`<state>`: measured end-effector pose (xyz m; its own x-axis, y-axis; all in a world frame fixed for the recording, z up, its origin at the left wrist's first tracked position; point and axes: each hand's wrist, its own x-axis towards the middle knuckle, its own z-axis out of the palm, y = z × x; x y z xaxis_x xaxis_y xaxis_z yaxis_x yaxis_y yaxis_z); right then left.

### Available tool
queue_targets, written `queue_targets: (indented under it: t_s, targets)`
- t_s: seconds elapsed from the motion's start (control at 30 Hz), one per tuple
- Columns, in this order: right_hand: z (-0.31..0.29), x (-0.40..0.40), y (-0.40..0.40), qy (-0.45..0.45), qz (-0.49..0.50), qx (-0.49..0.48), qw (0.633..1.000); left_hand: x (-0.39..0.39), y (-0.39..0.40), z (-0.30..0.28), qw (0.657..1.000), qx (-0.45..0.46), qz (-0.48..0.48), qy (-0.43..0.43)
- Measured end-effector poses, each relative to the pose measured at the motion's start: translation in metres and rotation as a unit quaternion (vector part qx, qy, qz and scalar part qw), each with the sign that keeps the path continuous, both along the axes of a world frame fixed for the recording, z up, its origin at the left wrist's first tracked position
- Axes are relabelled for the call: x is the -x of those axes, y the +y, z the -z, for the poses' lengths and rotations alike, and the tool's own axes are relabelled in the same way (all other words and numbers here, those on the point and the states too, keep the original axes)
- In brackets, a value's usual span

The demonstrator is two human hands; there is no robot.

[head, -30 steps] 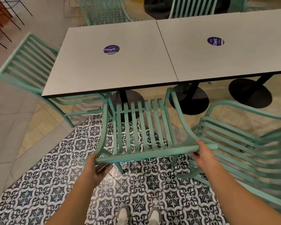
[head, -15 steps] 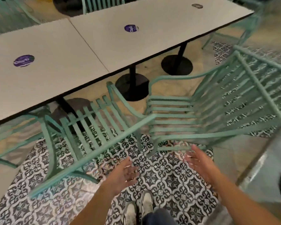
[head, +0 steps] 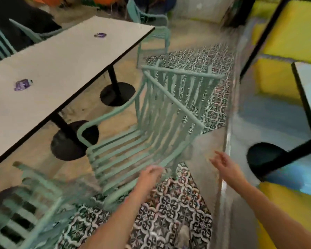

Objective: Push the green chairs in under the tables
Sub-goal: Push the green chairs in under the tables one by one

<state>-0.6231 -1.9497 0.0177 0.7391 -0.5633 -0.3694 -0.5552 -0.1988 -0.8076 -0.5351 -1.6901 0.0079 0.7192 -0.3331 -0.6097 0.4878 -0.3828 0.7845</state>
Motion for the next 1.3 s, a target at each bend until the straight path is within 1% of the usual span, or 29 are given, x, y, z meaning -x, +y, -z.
queue_targets:
  t_s: [0.07, 0.17, 0.23, 0.3, 0.37, 0.53, 0.6, 0.67, 0.73, 0.8, 0.9, 0.97, 1.03, 1.1, 1.17, 1.23, 1.27, 1.3]
  targets:
    - [-0.011, -0.027, -0.036, -0.011, -0.037, 0.018, 0.999, -0.028, -0.043, -0.008, 0.999, -0.018, 0.013, -0.034]
    - [-0.032, -0.072, -0.090, -0.008, -0.110, 0.080, 0.991, -0.066, -0.106, -0.016, 0.999, -0.007, 0.018, -0.046]
    - [-0.050, -0.103, -0.107, -0.008, -0.161, 0.134, 0.978, -0.089, -0.136, -0.016, 0.998, -0.019, 0.013, -0.057]
    - [-0.060, -0.138, -0.123, -0.003, -0.225, 0.196, 0.954, -0.114, -0.166, -0.013, 0.997, -0.037, -0.006, -0.067]
    - [-0.064, -0.177, -0.135, 0.002, -0.281, 0.226, 0.933, -0.145, -0.188, -0.009, 0.995, -0.054, -0.026, -0.078]
    - [-0.061, -0.289, -0.160, -0.004, -0.393, 0.244, 0.886, -0.230, -0.229, 0.009, 0.985, -0.070, -0.133, -0.080]
    - [-0.061, -0.335, -0.163, -0.005, -0.434, 0.252, 0.865, -0.259, -0.236, 0.018, 0.980, -0.067, -0.177, -0.058]
    - [-0.057, -0.375, -0.161, -0.001, -0.486, 0.262, 0.834, -0.280, -0.239, 0.026, 0.977, -0.051, -0.203, -0.036]
    - [-0.054, -0.408, -0.155, -0.004, -0.537, 0.281, 0.795, -0.289, -0.243, 0.027, 0.975, -0.047, -0.214, -0.028]
    - [-0.051, -0.436, -0.144, -0.012, -0.590, 0.301, 0.749, -0.298, -0.248, 0.034, 0.975, -0.062, -0.211, -0.015]
    - [-0.041, -0.474, -0.128, 0.000, -0.683, 0.307, 0.663, -0.308, -0.258, 0.037, 0.971, -0.039, -0.234, 0.006]
    - [-0.035, -0.501, -0.119, 0.009, -0.734, 0.313, 0.603, -0.318, -0.262, 0.037, 0.963, -0.024, -0.267, 0.029]
    - [-0.026, -0.524, -0.114, -0.003, -0.768, 0.318, 0.556, -0.321, -0.263, 0.039, 0.958, 0.003, -0.283, 0.038]
    - [-0.013, -0.548, -0.109, -0.022, -0.805, 0.319, 0.499, -0.322, -0.263, 0.039, 0.954, 0.008, -0.295, 0.057]
    - [0.001, -0.571, -0.103, -0.037, -0.841, 0.336, 0.422, -0.320, -0.264, 0.042, 0.946, 0.012, -0.319, 0.065]
    - [0.011, -0.587, -0.097, -0.048, -0.862, 0.366, 0.346, -0.313, -0.268, 0.044, 0.942, 0.011, -0.333, 0.045]
    - [0.012, -0.592, -0.097, -0.054, -0.868, 0.375, 0.322, -0.306, -0.272, 0.044, 0.944, -0.006, -0.327, 0.041]
    - [0.015, -0.597, -0.097, -0.065, -0.872, 0.377, 0.305, -0.299, -0.276, 0.043, 0.948, -0.052, -0.312, 0.042]
